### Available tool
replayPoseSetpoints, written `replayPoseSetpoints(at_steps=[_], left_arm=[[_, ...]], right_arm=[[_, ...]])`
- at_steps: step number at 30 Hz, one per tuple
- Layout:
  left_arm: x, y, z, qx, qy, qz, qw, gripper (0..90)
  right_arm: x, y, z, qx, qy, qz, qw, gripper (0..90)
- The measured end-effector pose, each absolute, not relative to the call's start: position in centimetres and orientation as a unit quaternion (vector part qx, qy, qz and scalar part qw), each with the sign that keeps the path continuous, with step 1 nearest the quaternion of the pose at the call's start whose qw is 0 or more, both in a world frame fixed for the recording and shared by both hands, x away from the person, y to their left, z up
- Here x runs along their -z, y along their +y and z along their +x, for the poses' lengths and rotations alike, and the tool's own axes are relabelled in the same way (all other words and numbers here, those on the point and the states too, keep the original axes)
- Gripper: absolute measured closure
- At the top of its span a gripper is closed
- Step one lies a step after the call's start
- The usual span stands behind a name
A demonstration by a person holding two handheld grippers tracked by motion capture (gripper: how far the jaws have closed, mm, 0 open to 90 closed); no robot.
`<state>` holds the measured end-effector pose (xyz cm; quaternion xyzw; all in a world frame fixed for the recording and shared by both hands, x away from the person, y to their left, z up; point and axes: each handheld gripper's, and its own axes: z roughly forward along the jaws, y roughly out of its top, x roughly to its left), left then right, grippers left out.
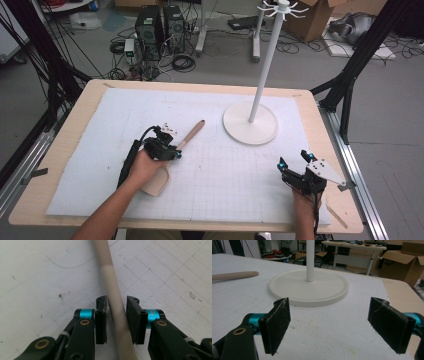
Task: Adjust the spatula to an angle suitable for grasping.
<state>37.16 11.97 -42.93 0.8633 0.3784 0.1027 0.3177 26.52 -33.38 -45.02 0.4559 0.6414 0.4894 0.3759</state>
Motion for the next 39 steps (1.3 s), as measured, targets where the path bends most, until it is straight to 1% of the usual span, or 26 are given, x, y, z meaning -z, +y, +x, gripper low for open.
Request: replayPoseSetpoints(at_steps=[4, 7, 8, 10, 16, 17, 18, 25, 28, 32, 39], left_arm=[[42.8, 11.8, 37.1, -0.099, 0.384, 0.862, 0.315, 72.9], [42.7, 11.7, 36.9, -0.1, 0.375, 0.867, 0.312, 77.5], [42.7, 11.6, 36.7, -0.107, 0.359, 0.874, 0.31, 77.5], [42.6, 11.5, 36.4, -0.111, 0.358, 0.875, 0.305, 78.0], [42.0, 11.5, 35.6, -0.101, 0.329, 0.877, 0.334, 78.1], [41.7, 11.4, 35.4, -0.093, 0.315, 0.88, 0.343, 78.1], [41.7, 11.4, 35.4, -0.093, 0.315, 0.88, 0.343, 78.1], [41.5, 9.9, 34.1, -0.061, 0.258, 0.889, 0.374, 78.1], [41.6, 9.6, 33.9, -0.053, 0.246, 0.891, 0.377, 78.1], [41.8, 9.0, 33.6, -0.038, 0.214, 0.898, 0.382, 78.1], [42.5, 7.6, 33.2, -0.029, 0.186, 0.917, 0.352, 78.0]], right_arm=[[45.0, -33.4, 26.5, -0.489, 0.641, 0.456, 0.376, 17.4], [45.0, -33.4, 26.5, -0.489, 0.641, 0.456, 0.377, 17.4], [45.0, -33.4, 26.5, -0.489, 0.641, 0.456, 0.377, 17.4], [45.0, -33.4, 26.5, -0.489, 0.641, 0.456, 0.375, 17.4], [45.0, -33.4, 26.5, -0.489, 0.641, 0.456, 0.376, 17.4], [45.0, -33.4, 26.5, -0.489, 0.641, 0.455, 0.377, 17.4], [45.0, -33.4, 26.5, -0.489, 0.641, 0.457, 0.376, 17.4], [45.0, -33.4, 26.5, -0.489, 0.641, 0.456, 0.376, 17.4], [45.0, -33.4, 26.5, -0.489, 0.641, 0.456, 0.376, 17.4], [45.0, -33.4, 26.5, -0.49, 0.641, 0.456, 0.376, 17.4], [45.0, -33.4, 26.5, -0.489, 0.641, 0.456, 0.376, 17.4]])
